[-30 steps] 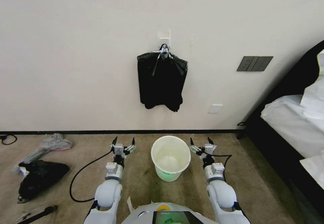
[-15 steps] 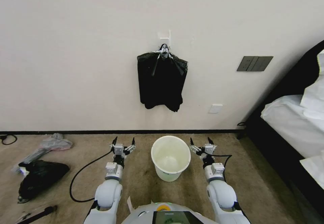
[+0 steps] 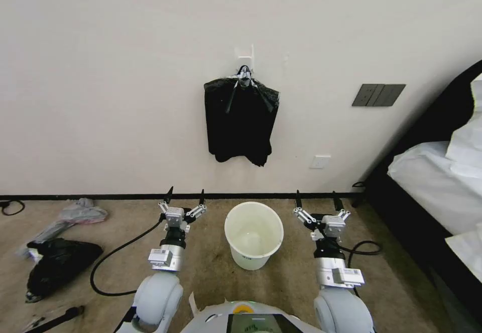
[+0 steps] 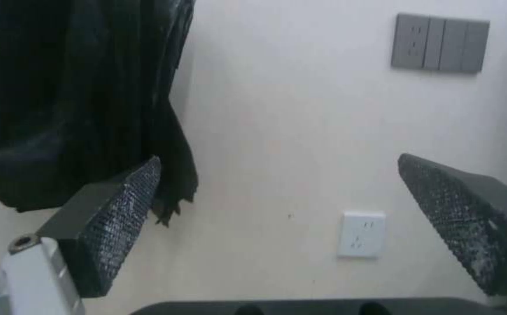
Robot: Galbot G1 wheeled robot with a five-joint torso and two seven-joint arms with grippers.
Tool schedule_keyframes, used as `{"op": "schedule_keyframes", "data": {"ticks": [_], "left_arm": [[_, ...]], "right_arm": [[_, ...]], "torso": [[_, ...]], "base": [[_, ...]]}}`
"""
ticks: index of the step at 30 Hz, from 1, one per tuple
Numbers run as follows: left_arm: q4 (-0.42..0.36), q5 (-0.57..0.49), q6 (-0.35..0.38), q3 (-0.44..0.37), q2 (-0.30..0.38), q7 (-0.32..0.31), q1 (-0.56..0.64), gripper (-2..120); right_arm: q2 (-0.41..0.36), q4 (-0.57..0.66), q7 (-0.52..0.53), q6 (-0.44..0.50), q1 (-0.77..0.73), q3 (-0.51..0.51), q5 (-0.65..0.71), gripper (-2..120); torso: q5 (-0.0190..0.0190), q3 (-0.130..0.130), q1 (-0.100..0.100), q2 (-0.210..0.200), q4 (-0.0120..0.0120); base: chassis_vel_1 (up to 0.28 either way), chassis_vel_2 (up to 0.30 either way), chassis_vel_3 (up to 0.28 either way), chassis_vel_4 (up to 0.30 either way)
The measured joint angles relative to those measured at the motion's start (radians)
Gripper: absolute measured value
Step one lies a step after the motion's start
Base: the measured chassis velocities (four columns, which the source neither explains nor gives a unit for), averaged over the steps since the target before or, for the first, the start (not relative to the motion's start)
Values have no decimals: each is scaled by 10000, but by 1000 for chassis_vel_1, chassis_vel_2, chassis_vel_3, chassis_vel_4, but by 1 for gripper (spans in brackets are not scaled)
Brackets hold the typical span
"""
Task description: Place a trash bag onto the trash bin.
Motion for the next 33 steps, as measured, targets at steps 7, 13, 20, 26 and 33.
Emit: {"op": "schedule_keyframes", "data": {"ticks": [7, 13, 20, 26, 33], "left_arm": [[19, 21, -2, -214, -20, 15, 65, 100], [57, 11, -122, -293, 69, 146, 101, 100], [68, -7, -524, -392, 234, 438, 329, 100], [-26, -6, -642, -583, 174, 527, 613, 100], [-188, 11, -780, -947, 29, 527, 949, 100]], "right_arm": [[-256, -269, 17, -106, 237, -119, 307, 100], [-661, -485, -115, -394, 689, -218, 921, 100], [-1756, -561, -834, -1417, 1928, -739, 3880, 100], [-2516, -640, -1077, -2594, 3557, -1601, 6419, 100], [-3185, -1231, -958, -3456, 5860, -2068, 8962, 100]], "torso": [[-3, 0, 0, 0, 1], [-3, 0, 0, 0, 0], [-3, 2, 0, 0, 0], [-5, 2, 0, 0, 1], [-3, 2, 0, 0, 1]], "base": [[0, 0, 0, 0], [0, 0, 0, 0], [0, 0, 0, 0], [0, 0, 0, 0], [0, 0, 0, 0]]}}
